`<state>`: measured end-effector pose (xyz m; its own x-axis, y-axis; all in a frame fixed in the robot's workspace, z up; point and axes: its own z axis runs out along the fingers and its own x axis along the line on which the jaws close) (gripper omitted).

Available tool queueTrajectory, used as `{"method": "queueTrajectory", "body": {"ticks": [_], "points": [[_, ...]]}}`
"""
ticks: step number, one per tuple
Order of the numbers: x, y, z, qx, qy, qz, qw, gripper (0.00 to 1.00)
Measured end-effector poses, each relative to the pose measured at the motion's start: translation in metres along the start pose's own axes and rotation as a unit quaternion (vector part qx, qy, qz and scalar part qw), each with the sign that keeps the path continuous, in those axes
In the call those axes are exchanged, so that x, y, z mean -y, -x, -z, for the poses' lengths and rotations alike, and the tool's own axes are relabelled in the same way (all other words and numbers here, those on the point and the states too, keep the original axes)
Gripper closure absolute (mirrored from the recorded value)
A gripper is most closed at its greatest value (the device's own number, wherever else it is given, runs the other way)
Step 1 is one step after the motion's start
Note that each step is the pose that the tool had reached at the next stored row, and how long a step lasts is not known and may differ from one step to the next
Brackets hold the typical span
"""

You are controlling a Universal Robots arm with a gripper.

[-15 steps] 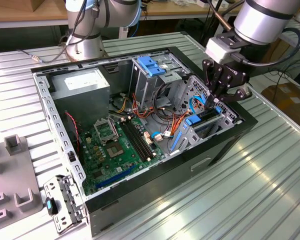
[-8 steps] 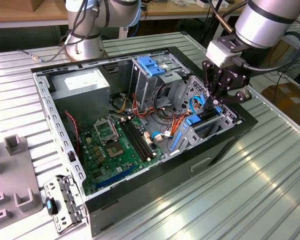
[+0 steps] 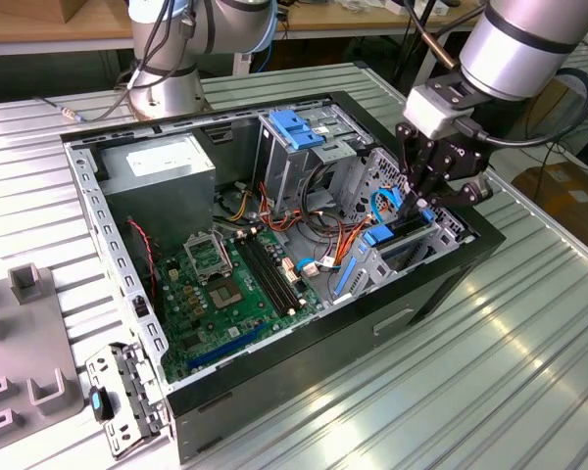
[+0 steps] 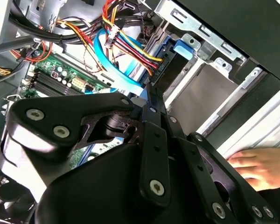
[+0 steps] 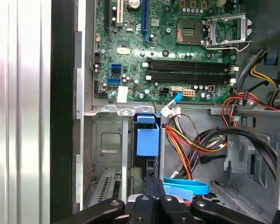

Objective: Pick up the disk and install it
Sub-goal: 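Insert the second disk wire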

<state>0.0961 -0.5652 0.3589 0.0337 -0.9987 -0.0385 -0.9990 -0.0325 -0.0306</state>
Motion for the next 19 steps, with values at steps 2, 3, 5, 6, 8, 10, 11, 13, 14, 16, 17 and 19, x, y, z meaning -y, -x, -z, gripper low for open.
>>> {"method": "queueTrajectory", "body": {"ticks": [2,3,5,6,8,10,11,13,14,16,17,19], "points": [[-0.0001,-0.0001,-0.0010,0.0000,-0.0041,0.004,0.99998,0.90],[-0.0001,-0.0001,-0.0012,0.0000,-0.0049,0.004,0.99998,0.90],[-0.0001,-0.0001,-0.0016,0.0000,-0.0052,0.004,0.99998,0.90],[-0.0001,-0.0001,-0.0017,0.0000,-0.0053,0.004,0.99998,0.90],[-0.0001,-0.0001,-0.0020,0.0000,-0.0053,0.004,0.99998,0.90],[-0.0002,-0.0001,-0.0028,0.0001,-0.0053,0.004,0.99998,0.90],[-0.0002,-0.0002,-0.0034,0.0000,-0.0053,0.004,0.99998,0.90],[-0.0002,-0.0002,-0.0042,0.0000,-0.0053,0.004,0.99998,0.90],[-0.0002,-0.0002,-0.0048,0.0000,-0.0052,0.005,0.99997,0.90],[-0.0003,-0.0002,-0.0056,0.0000,-0.0052,0.005,0.99997,0.90],[-0.0003,-0.0003,-0.0060,0.0000,-0.0052,0.005,0.99997,0.90],[-0.0003,-0.0003,-0.0066,0.0000,-0.0052,0.006,0.99997,0.90]]}}
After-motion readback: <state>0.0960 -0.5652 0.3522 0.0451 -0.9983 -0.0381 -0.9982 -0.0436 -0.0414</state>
